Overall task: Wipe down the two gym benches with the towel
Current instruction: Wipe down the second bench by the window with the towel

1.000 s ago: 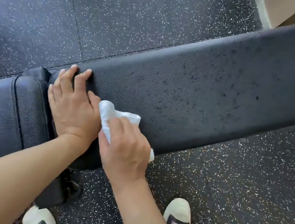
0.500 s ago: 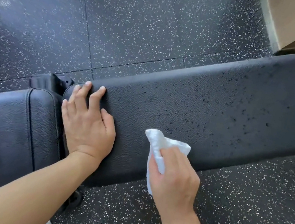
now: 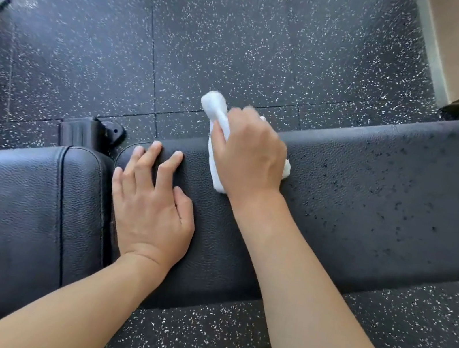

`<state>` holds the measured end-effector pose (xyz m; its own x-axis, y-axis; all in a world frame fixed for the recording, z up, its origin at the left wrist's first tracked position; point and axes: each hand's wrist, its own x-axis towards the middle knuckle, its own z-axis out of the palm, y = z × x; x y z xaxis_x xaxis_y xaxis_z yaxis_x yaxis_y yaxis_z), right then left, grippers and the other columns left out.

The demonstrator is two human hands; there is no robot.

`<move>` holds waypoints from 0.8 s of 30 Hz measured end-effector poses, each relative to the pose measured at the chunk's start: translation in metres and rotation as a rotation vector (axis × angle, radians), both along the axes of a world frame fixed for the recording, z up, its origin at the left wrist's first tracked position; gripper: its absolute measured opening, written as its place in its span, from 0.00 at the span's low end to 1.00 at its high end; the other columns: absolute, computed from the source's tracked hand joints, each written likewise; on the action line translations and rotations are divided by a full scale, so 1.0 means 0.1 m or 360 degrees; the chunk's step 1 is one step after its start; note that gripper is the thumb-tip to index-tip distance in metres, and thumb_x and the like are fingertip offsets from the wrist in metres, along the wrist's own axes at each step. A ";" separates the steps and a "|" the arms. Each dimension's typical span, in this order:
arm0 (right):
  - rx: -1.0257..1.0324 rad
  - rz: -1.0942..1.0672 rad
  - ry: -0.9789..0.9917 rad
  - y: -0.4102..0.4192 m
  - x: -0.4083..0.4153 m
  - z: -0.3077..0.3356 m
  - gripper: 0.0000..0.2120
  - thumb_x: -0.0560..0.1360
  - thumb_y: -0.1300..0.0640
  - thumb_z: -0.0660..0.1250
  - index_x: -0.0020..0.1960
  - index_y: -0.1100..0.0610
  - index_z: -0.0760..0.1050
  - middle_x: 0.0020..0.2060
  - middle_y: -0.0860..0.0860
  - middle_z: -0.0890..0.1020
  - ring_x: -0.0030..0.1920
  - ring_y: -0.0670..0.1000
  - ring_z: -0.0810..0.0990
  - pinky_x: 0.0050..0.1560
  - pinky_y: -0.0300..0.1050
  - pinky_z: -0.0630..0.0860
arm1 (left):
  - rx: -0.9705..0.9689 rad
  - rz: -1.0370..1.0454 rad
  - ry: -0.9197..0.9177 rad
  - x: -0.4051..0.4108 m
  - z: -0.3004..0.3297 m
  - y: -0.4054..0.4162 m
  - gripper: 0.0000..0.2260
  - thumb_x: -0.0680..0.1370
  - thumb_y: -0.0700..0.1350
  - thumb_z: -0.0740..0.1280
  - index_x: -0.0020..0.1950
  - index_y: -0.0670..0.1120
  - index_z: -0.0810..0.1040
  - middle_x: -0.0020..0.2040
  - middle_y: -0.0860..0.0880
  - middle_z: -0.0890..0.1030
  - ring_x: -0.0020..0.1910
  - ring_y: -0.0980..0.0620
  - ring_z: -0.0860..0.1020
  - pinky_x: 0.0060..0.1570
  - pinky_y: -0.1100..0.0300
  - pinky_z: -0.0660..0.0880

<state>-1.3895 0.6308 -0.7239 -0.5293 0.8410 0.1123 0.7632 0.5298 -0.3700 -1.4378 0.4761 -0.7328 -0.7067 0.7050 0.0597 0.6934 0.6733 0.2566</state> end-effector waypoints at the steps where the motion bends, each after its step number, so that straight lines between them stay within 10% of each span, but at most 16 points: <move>1: 0.0047 0.0019 -0.0040 -0.16 0.11 0.00 0.10 0.83 0.47 0.60 0.51 0.50 0.79 0.45 0.49 0.78 0.43 0.54 0.80 0.35 0.47 0.64 | 0.0001 0.0002 0.0007 -0.01 -0.01 -0.01 0.24 0.78 0.45 0.61 0.74 0.44 0.76 0.78 0.40 0.70 0.79 0.35 0.66 0.77 0.34 0.59; 9: 0.0045 0.0502 0.0261 -1.14 1.13 -0.10 0.12 0.79 0.55 0.68 0.38 0.52 0.72 0.35 0.47 0.69 0.34 0.50 0.68 0.29 0.46 0.68 | 0.0011 0.0032 -0.0011 0.00 -0.04 -0.01 0.25 0.76 0.43 0.62 0.73 0.44 0.76 0.78 0.40 0.71 0.79 0.34 0.66 0.78 0.33 0.59; 16: 0.0066 -0.0237 0.0059 0.63 0.68 0.05 0.13 0.77 0.54 0.71 0.37 0.54 0.70 0.32 0.52 0.74 0.32 0.61 0.78 0.32 0.45 0.63 | 0.0028 -0.0002 0.0057 -0.02 -0.10 -0.03 0.24 0.76 0.45 0.61 0.73 0.45 0.75 0.78 0.41 0.70 0.79 0.35 0.65 0.79 0.35 0.57; 24: -0.0112 0.0285 0.0003 -0.24 -0.31 0.13 0.08 0.72 0.50 0.75 0.40 0.51 0.79 0.36 0.48 0.81 0.35 0.53 0.83 0.28 0.42 0.71 | 0.0048 0.0015 0.0062 -0.01 -0.08 -0.01 0.24 0.77 0.47 0.58 0.70 0.40 0.76 0.77 0.39 0.71 0.78 0.33 0.67 0.76 0.32 0.60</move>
<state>-1.4203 0.6065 -0.7105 -0.6711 0.7391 0.0576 0.6582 0.6298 -0.4124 -1.4384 0.4752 -0.7413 -0.7099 0.6960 0.1081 0.6970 0.6721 0.2499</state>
